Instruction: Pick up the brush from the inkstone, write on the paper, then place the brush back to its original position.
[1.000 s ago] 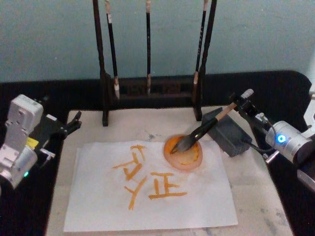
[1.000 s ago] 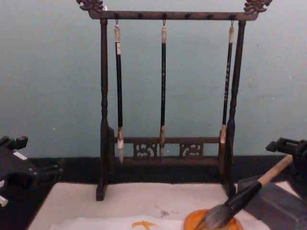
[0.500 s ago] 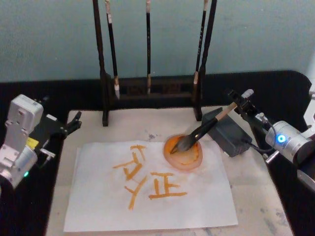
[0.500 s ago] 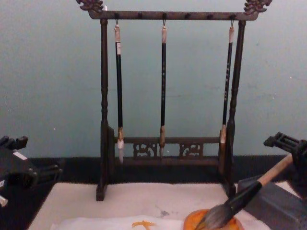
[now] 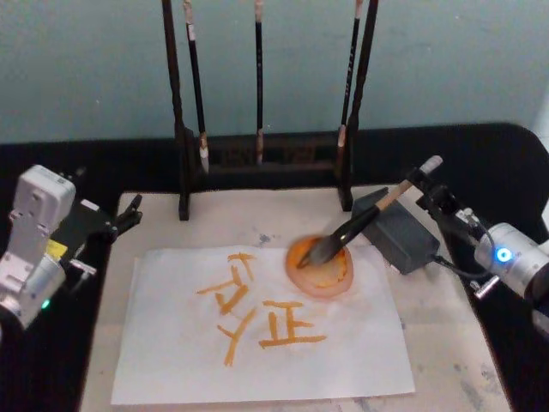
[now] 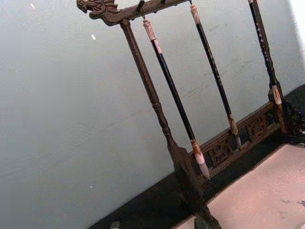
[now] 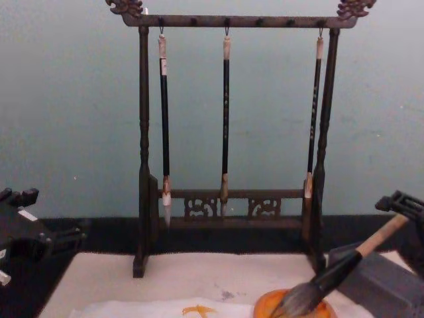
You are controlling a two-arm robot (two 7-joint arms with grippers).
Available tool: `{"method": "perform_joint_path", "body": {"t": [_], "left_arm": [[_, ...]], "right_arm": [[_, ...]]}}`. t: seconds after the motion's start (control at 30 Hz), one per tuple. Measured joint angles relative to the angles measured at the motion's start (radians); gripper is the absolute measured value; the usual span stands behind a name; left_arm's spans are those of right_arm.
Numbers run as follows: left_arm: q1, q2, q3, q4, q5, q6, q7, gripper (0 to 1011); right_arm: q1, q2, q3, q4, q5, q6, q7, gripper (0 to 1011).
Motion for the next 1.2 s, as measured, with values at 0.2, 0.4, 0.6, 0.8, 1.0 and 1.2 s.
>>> {"method": "perform_joint_path", "body": {"t": [0.2,0.4,0.6,0.8,1.0,1.2], "left_arm": [[0.0,0.0,0.0,0.0,0.0,0.0,0.0,1010],[0.0,0.0,0.0,0.0,0.0,0.0,0.0,1010],[0.0,0.0,0.0,0.0,0.0,0.0,0.0,1010],[0.0,0.0,0.0,0.0,0.0,0.0,0.0,1010],[0.0,0.0,0.0,0.0,0.0,0.0,0.0,1010],[0.0,0.0,0.0,0.0,0.0,0.0,0.0,1010]], "right_arm": [[-0.08,0.042,0.019,-0.094,0.035,-0.016,-0.02,1000],[-0.159,0.094,0.029,-0.191,0.044,-0.049,-0.007,1000],[-0.203,0.145,-0.002,-0.278,-0.084,-0.163,0.015,1000],[-0.2,0.172,-0.087,-0.323,-0.401,-0.335,-0.022,1000],[-0.165,0.17,-0.171,-0.312,-0.7,-0.43,-0.114,1000],[-0.127,0.151,-0.238,-0.256,-0.951,-0.48,-0.207,1000]]}}
